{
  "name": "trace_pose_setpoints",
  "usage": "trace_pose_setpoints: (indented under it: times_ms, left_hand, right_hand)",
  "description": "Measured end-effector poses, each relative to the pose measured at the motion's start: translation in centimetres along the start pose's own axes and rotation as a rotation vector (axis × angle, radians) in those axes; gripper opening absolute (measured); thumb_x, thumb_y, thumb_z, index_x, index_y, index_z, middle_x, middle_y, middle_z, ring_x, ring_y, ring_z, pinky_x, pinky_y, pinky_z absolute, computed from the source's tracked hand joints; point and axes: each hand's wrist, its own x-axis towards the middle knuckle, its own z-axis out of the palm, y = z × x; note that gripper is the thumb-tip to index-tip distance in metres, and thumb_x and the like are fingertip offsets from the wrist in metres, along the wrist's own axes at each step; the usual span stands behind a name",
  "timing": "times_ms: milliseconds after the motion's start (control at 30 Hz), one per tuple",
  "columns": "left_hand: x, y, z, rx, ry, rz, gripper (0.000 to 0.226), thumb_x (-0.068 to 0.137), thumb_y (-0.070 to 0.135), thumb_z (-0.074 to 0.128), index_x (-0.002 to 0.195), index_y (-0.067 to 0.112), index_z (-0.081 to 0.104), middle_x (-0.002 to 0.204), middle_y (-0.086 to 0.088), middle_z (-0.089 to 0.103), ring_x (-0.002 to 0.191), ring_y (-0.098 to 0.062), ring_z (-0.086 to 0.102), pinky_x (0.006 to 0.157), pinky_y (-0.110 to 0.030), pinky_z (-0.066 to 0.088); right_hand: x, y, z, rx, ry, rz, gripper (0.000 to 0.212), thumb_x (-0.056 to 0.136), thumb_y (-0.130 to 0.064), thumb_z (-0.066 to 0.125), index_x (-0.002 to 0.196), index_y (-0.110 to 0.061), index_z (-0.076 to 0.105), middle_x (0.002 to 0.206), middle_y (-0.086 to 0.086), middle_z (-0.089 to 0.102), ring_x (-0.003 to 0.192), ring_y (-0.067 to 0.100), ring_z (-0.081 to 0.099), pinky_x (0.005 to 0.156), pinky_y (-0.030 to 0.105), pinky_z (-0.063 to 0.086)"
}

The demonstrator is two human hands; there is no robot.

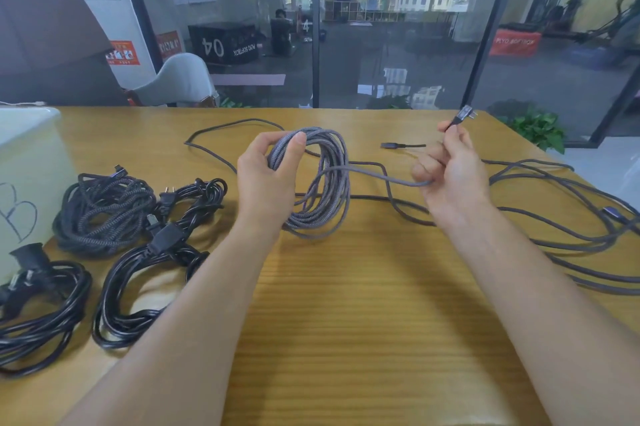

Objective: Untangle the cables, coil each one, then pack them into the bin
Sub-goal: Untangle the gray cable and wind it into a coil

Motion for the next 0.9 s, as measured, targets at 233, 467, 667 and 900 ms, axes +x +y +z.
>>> trace_pose_setpoints:
  times_ms: [233,467,667,900]
  left_hand:
    - [0.2,0.6,-0.6,-0.035,0.011,-0.028,0.02,0.098,0.045,0.068,0.103,0.026,0.069,0.065,0.01,0.055,0.053,-0.012,0.042,0.05,-0.028,0.036]
    - [-0.3,1.5,-0.2,-0.126,-0.071,-0.076,0.023,0.101,0.039,0.066,0.109,0.017,0.067,0.062,0.006,0.046,0.05,-0.013,0.033,0.043,-0.027,0.029]
    - [-0.5,2.8,-0.7,-0.29,-0.236,-0.077,0.019,0.105,0.039,0.058,0.099,0.023,0.067,0.063,0.006,0.032,0.053,-0.013,0.023,0.044,-0.026,0.02]
    - [-1.7,2.4,0.9,-0.24,-0.38,-0.082,0.02,0.103,0.038,0.061,0.103,0.019,0.07,0.063,0.004,0.033,0.054,-0.015,0.022,0.048,-0.033,0.016]
  right_hand:
    - [3.7,-1.6,-4.1,-0.024,0.359,-0.003,0.027,0.111,-0.02,0.04,0.098,-0.019,0.063,0.053,-0.009,0.024,0.043,0.011,0.019,0.045,0.022,0.024]
    - [4.7,-2.6,-5.8,-0.261,0.439,-0.137,0.026,0.106,-0.018,0.046,0.097,-0.02,0.07,0.056,-0.009,0.038,0.045,0.012,0.022,0.043,0.023,0.027]
    - [2.7,-0.6,-3.8,-0.987,-0.174,-0.33,0.017,0.104,-0.03,0.063,0.107,-0.027,0.079,0.084,-0.012,0.072,0.061,-0.006,0.055,0.064,0.018,0.043]
    - [-0.1,1.7,-1.1,-1.026,-0.696,-0.252,0.018,0.099,-0.003,0.067,0.096,-0.018,0.076,0.083,-0.014,0.077,0.077,0.003,0.071,0.072,0.027,0.055]
